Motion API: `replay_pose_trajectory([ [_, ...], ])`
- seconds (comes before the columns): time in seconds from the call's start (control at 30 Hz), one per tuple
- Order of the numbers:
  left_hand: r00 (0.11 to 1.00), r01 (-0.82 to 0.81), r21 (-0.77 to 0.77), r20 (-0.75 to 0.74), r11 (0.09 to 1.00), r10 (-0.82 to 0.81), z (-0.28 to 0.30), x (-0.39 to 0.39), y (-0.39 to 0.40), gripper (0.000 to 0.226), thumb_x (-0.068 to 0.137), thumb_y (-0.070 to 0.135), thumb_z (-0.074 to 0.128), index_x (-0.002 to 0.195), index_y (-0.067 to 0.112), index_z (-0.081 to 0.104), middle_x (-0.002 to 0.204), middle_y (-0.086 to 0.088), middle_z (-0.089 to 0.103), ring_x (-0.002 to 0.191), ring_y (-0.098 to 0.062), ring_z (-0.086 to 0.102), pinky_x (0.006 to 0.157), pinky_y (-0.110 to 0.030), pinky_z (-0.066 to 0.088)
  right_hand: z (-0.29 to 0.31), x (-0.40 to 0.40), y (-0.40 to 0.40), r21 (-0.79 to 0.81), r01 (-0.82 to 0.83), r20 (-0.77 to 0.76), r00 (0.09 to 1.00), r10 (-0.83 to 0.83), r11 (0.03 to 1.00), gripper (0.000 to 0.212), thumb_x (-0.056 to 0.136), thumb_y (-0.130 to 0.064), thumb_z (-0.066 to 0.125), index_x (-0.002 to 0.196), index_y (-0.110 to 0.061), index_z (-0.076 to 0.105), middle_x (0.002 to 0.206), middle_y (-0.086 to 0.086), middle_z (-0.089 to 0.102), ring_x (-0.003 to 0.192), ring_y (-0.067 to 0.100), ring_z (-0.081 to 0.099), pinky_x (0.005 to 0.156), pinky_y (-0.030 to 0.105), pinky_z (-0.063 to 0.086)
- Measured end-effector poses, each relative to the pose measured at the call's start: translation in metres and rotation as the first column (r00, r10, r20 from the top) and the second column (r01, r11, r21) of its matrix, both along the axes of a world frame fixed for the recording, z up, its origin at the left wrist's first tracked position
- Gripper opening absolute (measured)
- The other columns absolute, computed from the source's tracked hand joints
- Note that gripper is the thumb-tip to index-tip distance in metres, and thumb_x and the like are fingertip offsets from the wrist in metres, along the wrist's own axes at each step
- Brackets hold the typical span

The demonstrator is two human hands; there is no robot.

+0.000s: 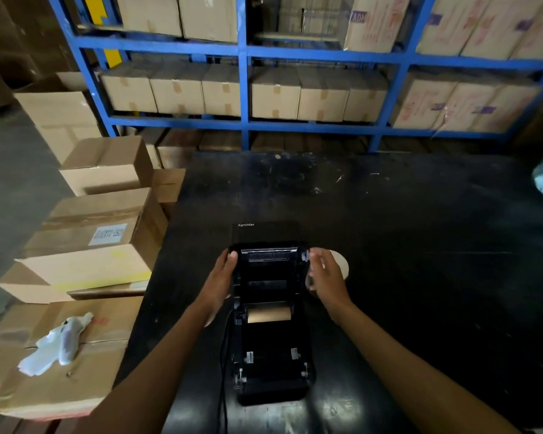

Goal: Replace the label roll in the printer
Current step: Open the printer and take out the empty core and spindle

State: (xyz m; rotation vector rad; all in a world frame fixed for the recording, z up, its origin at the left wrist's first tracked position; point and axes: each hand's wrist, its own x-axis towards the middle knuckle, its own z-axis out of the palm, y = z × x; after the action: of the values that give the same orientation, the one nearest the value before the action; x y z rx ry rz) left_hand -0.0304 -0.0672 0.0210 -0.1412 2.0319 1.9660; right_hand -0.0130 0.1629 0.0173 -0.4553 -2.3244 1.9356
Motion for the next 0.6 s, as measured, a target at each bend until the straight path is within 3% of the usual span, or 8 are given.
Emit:
replay_pose_trajectory([
  [0.1,0.988,0.109,0.009,-0.109,0.994,-0.107,-0.032,0.014,-0.007,0.057,0.098,0.064,0.029,0.146,0.037,0.043,0.144,0.013,0.053,0.135,-0.008,0.047,0.108,-0.030,0.040,-0.024,0.019,-0.003,0.039,-0.036,0.054,0.998,0.034,0.999,0.032,0.099,-0.029,0.042,0.131,-0.031,0.042,0.124,0.003,0.050,0.115,0.020,0.048,0.094,0.037,0.040],
  [0.2,0.991,0.093,-0.123,-0.081,0.988,-0.103,-0.059,0.025,-0.012,0.049,0.105,0.042,0.032,0.150,0.023,0.039,0.148,0.008,0.046,0.132,-0.001,0.045,0.101,-0.011,0.035,-0.057,0.035,-0.002,0.212,-0.159,0.167,0.978,0.125,0.964,0.048,0.097,-0.004,0.048,0.142,-0.017,0.039,0.137,0.006,0.050,0.127,0.025,0.048,0.103,0.036,0.042],
  [0.27,0.985,0.100,-0.353,-0.095,0.930,-0.142,-0.076,0.029,-0.016,0.046,0.105,0.027,0.040,0.148,0.009,0.040,0.152,-0.006,0.041,0.138,-0.013,0.040,0.107,-0.016,0.028,-0.075,0.042,-0.002,0.349,-0.340,0.277,0.928,0.250,0.873,0.047,0.094,-0.006,0.056,0.140,-0.010,0.046,0.142,0.012,0.048,0.133,0.028,0.045,0.111,0.038,0.038],
  [0.33,0.950,0.174,-0.529,-0.131,0.831,-0.282,-0.092,0.027,-0.021,0.042,0.102,0.019,0.049,0.142,0.005,0.048,0.155,-0.013,0.034,0.141,-0.025,0.038,0.109,-0.020,0.026,-0.088,0.045,-0.005,0.455,-0.446,0.337,0.887,0.314,0.771,0.051,0.090,-0.013,0.065,0.139,-0.007,0.049,0.143,0.011,0.042,0.132,0.028,0.045,0.113,0.037,0.036],
  [0.47,0.886,0.170,-0.716,-0.189,0.677,-0.423,-0.109,0.026,-0.022,0.041,0.095,0.017,0.059,0.136,0.012,0.059,0.159,-0.012,0.021,0.134,-0.027,0.047,0.109,-0.029,0.040,-0.091,0.045,-0.012,0.580,-0.358,0.274,0.932,0.239,0.732,0.044,0.089,-0.023,0.068,0.130,-0.008,0.059,0.137,0.005,0.046,0.120,0.025,0.053,0.103,0.033,0.044],
  [0.6,0.896,0.106,-0.773,-0.198,0.626,-0.397,-0.114,0.028,-0.016,0.043,0.094,0.021,0.058,0.137,0.016,0.058,0.162,-0.005,0.015,0.131,-0.025,0.051,0.101,-0.036,0.049,-0.090,0.040,-0.019,0.650,-0.226,0.193,0.973,0.130,0.726,0.033,0.090,-0.025,0.068,0.119,-0.010,0.067,0.125,0.000,0.056,0.109,0.021,0.059,0.088,0.033,0.050],
])
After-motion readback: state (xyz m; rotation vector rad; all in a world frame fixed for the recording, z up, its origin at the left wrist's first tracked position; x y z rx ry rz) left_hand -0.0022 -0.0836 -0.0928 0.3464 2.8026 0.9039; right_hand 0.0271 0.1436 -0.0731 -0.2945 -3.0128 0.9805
